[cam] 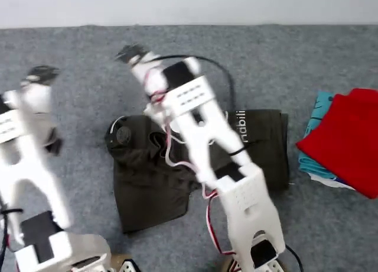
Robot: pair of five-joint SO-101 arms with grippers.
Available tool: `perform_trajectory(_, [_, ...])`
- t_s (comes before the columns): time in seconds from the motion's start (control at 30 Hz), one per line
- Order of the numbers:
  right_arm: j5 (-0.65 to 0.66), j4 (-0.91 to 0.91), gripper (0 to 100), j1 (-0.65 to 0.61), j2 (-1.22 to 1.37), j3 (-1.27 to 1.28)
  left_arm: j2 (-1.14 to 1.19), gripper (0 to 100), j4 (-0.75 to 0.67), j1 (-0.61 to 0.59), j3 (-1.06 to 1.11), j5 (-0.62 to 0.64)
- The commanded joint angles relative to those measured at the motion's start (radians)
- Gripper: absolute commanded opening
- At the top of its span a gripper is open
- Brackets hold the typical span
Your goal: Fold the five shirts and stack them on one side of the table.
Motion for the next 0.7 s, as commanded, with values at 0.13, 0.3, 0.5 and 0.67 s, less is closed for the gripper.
perform_trajectory(0.13, [-0.012, 0.045, 10.1, 0.18, -0.248, 0.239, -0.051, 9, -0.118, 0.344, 0.065, 0.163])
perform_trajectory(0.3, [-0.011, 0.042, 10.3, 0.263, -0.427, 0.526, -0.049, 15, -0.224, 0.505, 0.15, 0.238])
perform_trajectory(0.5, [-0.008, 0.041, 10.4, 0.374, -0.584, 0.727, -0.005, 17, -0.324, 0.612, 0.194, 0.305])
perform_trajectory(0.67, [0.032, 0.039, 10.4, 0.447, -0.653, 0.807, 0.124, 17, -0.342, 0.651, 0.168, 0.316])
